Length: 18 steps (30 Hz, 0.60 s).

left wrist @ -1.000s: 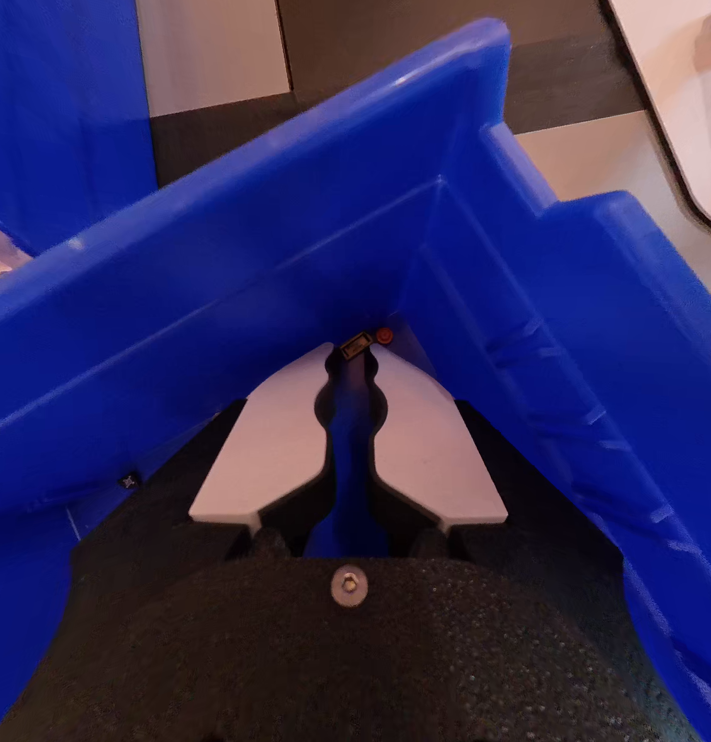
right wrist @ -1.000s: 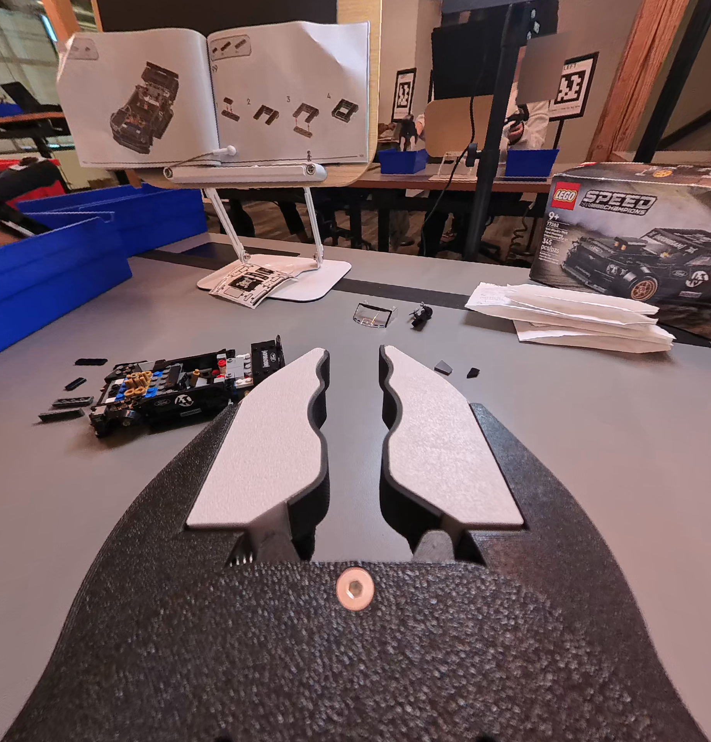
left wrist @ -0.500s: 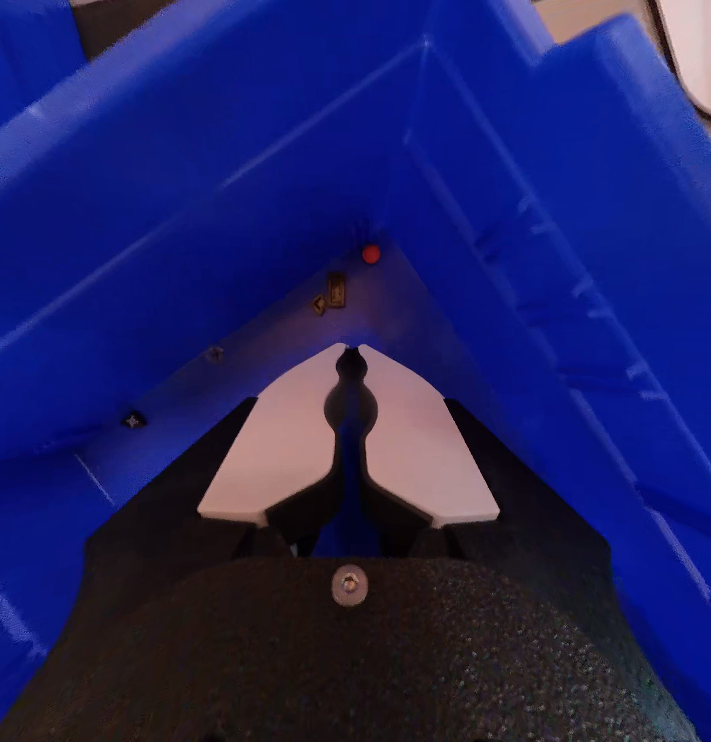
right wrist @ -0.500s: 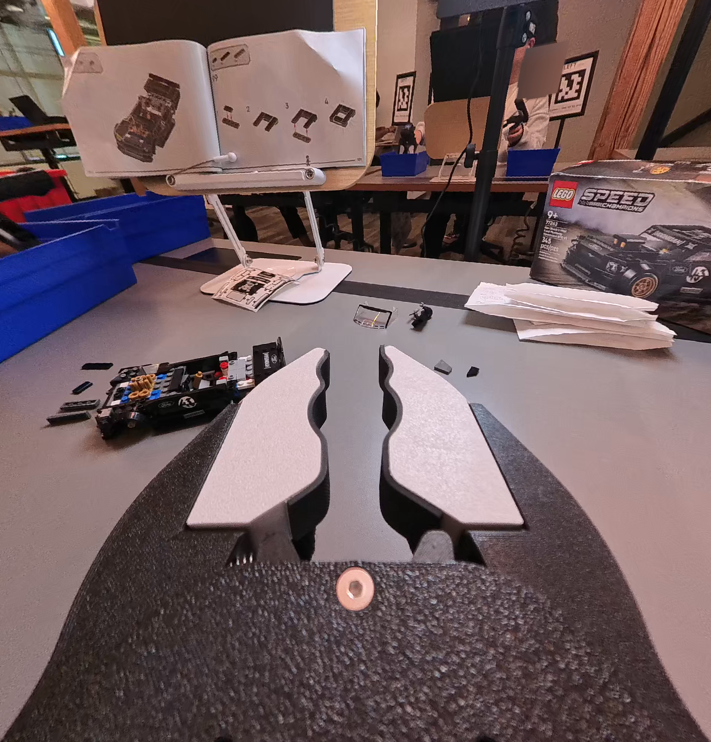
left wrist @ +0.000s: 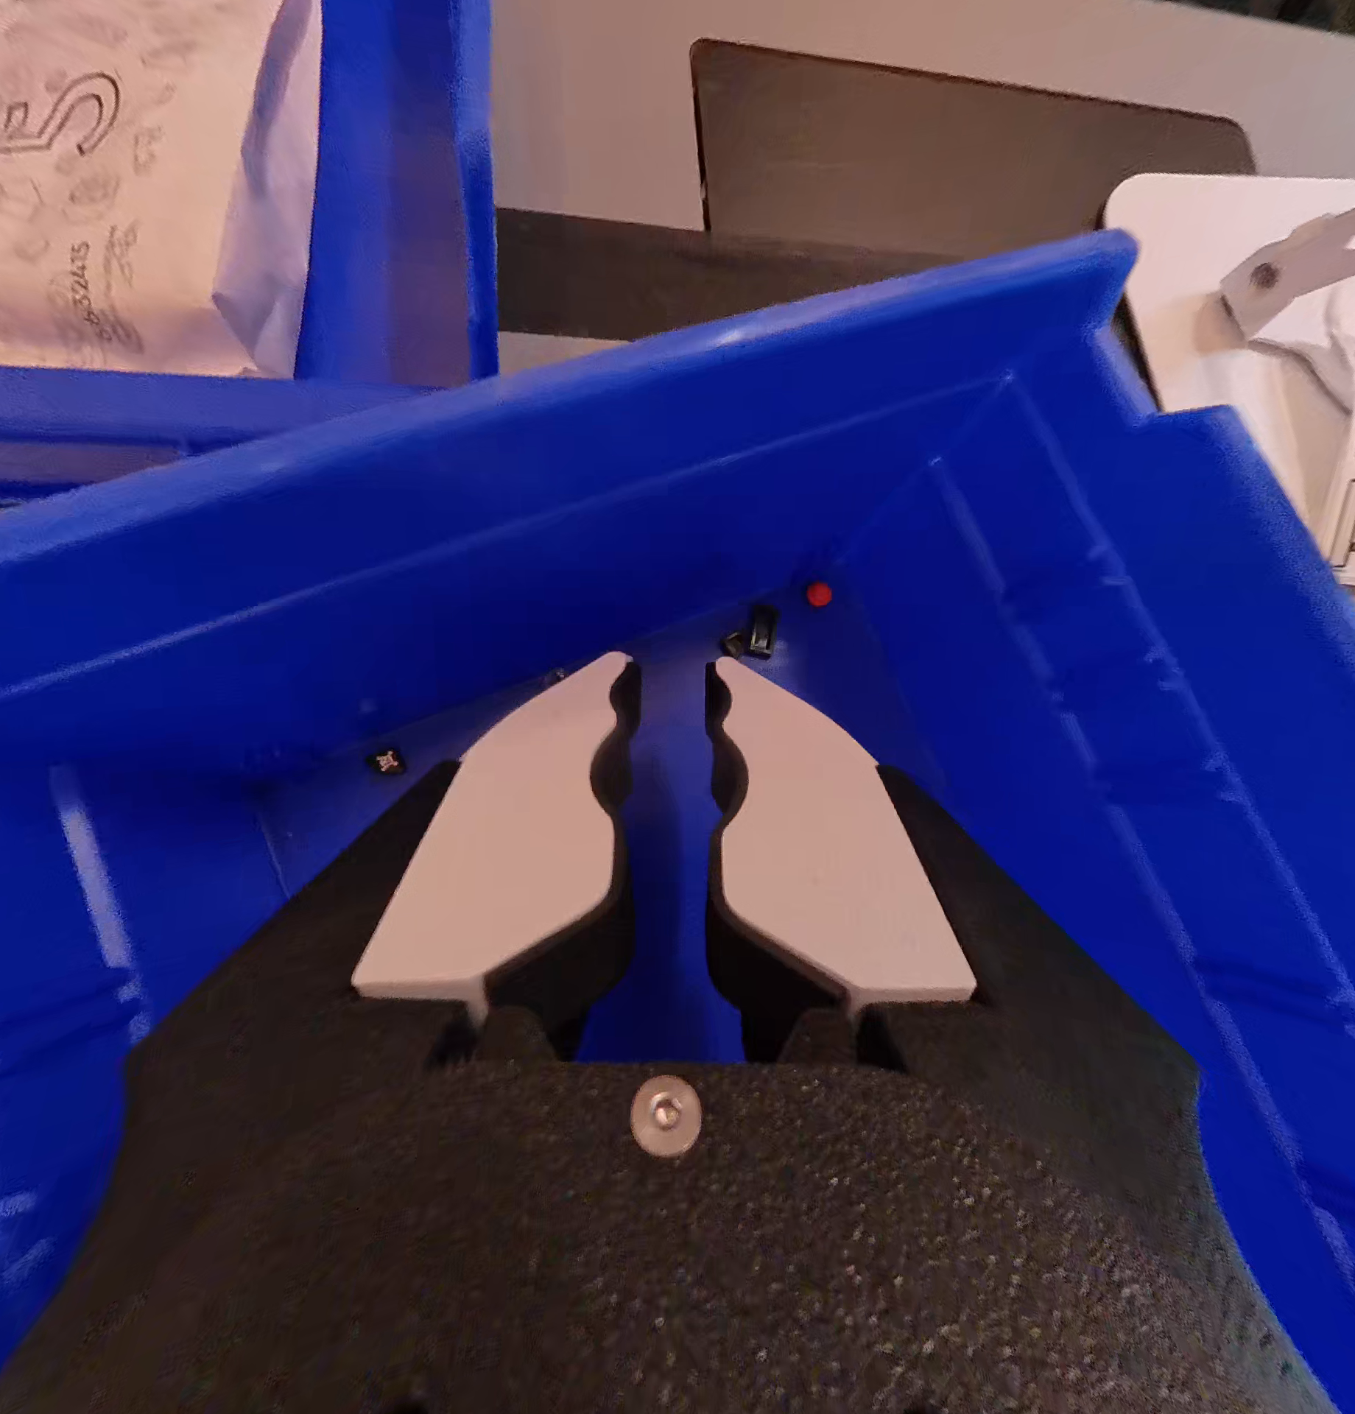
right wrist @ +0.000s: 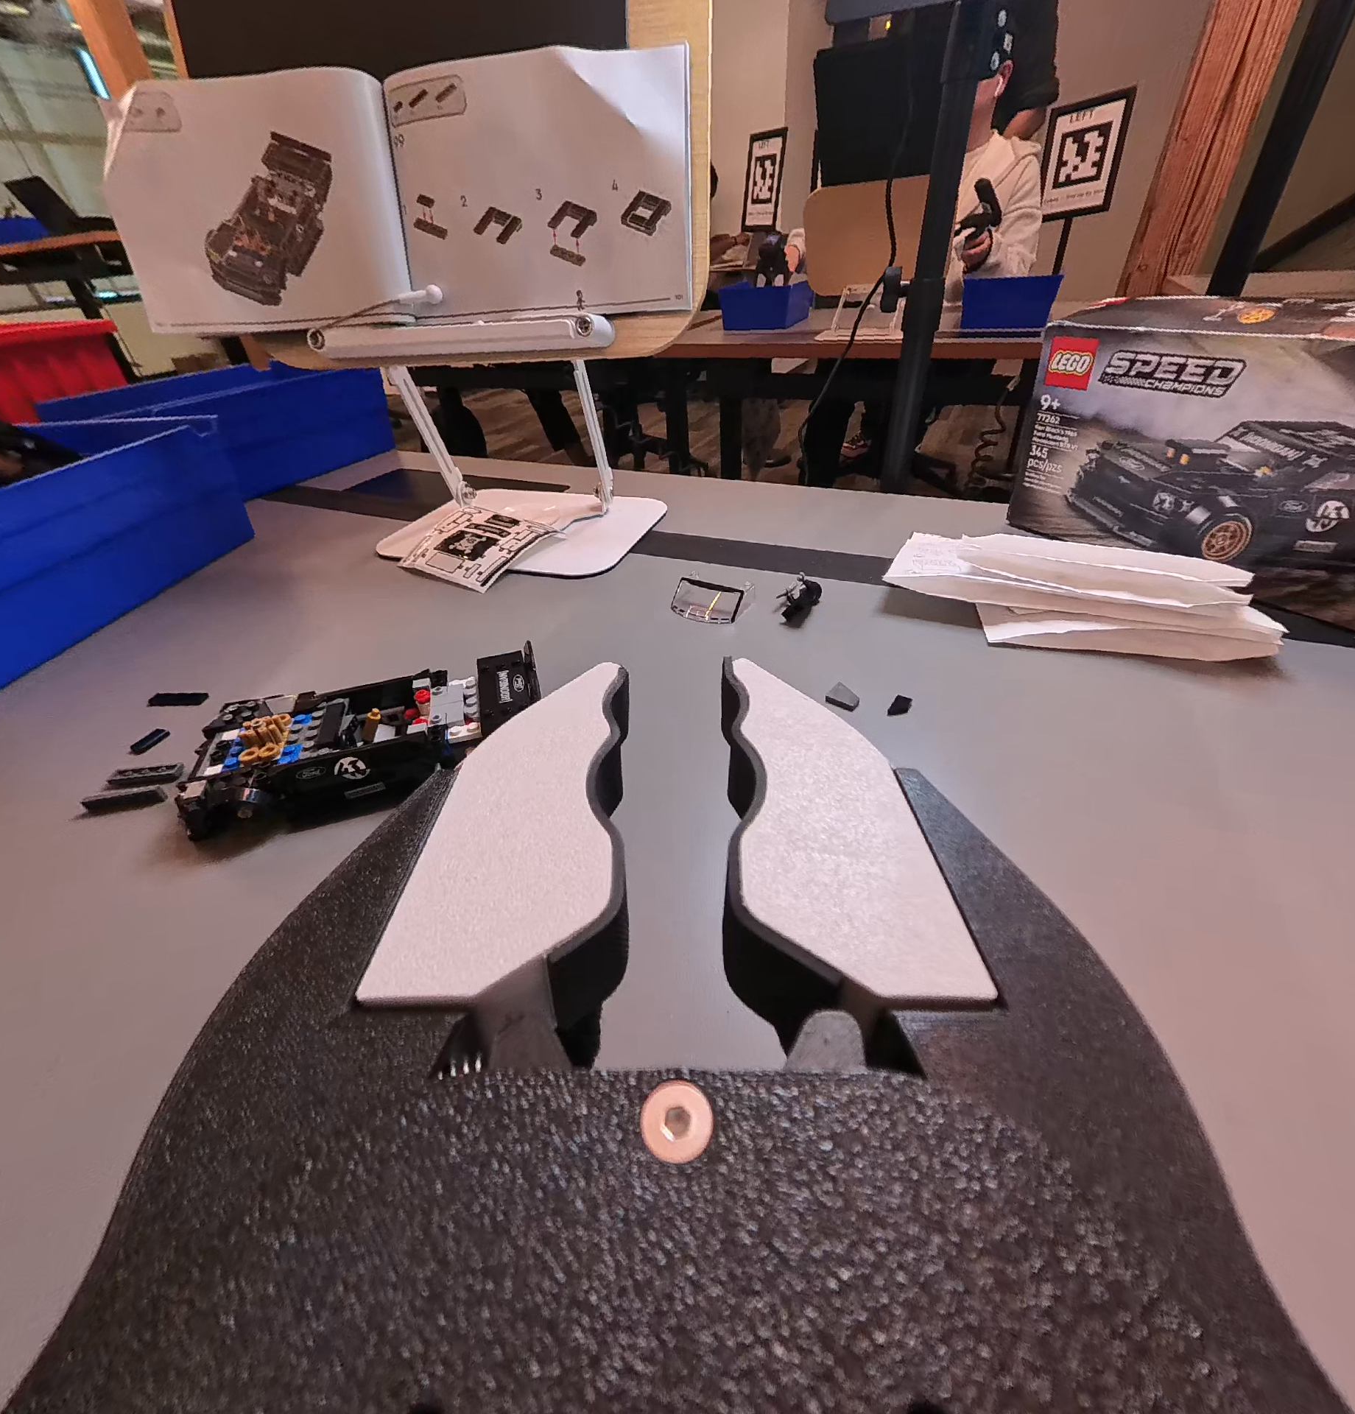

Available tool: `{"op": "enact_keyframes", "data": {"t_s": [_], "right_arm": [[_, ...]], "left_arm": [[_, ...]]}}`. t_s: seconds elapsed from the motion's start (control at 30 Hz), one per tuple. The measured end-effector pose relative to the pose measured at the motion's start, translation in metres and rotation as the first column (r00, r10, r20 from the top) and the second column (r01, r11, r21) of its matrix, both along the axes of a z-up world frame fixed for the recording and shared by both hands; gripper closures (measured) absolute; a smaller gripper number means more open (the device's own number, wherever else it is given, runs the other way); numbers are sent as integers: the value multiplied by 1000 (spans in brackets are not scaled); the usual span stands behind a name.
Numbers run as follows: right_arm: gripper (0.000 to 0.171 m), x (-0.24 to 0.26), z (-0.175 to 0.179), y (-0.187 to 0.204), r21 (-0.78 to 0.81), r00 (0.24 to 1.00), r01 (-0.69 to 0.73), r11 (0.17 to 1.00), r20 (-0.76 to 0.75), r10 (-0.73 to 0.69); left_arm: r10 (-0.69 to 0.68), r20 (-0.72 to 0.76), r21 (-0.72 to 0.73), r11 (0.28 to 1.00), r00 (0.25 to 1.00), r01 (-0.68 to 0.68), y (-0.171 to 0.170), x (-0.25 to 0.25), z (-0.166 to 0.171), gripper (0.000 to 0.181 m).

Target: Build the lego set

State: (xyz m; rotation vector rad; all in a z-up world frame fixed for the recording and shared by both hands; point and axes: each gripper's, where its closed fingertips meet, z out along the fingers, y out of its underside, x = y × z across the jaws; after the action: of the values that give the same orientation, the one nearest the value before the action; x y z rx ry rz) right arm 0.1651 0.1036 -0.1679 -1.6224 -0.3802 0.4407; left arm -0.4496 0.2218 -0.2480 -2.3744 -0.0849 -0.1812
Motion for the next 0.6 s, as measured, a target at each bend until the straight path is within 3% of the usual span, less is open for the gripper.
{"op": "enact_keyframes", "data": {"t_s": [0.47, 0.6], "right_arm": [[148, -4, -1, -1, -3, 1000, -2, 1000, 17, 3], [148, -3, -1, -1, -5, 1000, -2, 1000, 14, 2]], "left_arm": [[-223, -119, -134, 969, 968, 206, 20, 35, -28, 154], [-254, -116, -182, 956, 960, 231, 23, 36, -32, 160]]}}
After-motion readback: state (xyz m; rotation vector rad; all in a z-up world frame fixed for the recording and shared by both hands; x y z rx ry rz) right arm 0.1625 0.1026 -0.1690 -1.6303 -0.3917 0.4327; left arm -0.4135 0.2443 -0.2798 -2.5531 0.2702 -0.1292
